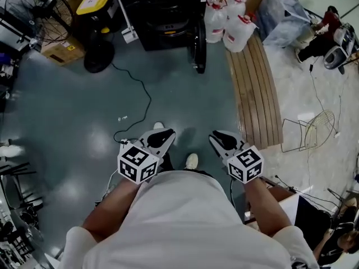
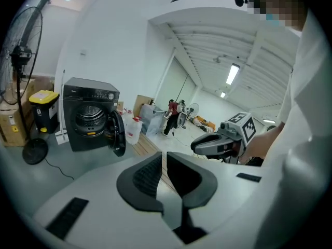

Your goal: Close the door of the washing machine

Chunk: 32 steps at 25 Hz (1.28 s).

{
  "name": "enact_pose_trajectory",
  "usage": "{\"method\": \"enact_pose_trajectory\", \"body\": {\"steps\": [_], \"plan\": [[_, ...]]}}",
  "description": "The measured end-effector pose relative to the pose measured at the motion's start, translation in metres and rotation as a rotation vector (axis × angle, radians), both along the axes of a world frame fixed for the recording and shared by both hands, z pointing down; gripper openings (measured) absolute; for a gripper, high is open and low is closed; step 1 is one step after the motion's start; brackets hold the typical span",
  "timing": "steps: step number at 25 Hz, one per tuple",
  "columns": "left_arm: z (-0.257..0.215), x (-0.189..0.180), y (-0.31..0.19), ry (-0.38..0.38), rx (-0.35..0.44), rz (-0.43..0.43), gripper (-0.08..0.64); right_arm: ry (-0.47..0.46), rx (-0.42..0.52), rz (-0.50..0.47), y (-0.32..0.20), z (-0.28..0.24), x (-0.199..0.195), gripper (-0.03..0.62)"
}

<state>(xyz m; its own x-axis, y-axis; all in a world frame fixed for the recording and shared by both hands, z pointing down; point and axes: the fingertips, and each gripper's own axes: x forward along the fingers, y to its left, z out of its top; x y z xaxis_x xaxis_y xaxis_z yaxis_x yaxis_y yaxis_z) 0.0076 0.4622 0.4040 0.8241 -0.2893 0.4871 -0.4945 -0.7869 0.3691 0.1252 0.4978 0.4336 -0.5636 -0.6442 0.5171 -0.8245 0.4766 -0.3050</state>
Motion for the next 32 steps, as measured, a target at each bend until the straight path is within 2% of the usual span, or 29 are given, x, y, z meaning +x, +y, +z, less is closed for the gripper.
{"method": "enact_pose_trajectory", "body": {"steps": [7,11,17,20,25,32], "plan": [[-0.002,-0.014,-0.111,0.032,0.013,0.024,0.020,0.019,-0.030,0.095,-0.093,0.014,0.006,0.077],[-0.004,-0.032,-0.174,0.035,0.008,0.043,0.020,0.080,-0.047,0.127,-0.152,0.021,0.003,0.080],[0.005,-0.054,-0.245,0.027,-0.014,0.098,0.020,0.124,-0.072,0.217,-0.238,0.035,0.018,0.084],[0.010,-0.059,-0.271,0.031,-0.035,0.081,0.020,0.140,-0.088,0.244,-0.271,0.043,0.030,0.083],[0.013,-0.045,-0.311,0.048,-0.057,0.024,0.019,0.150,-0.118,0.250,-0.329,0.069,0.066,0.083],[0.017,0.001,-0.369,0.002,-0.063,0.018,0.017,0.143,-0.207,0.195,-0.420,0.132,0.124,0.091]]}}
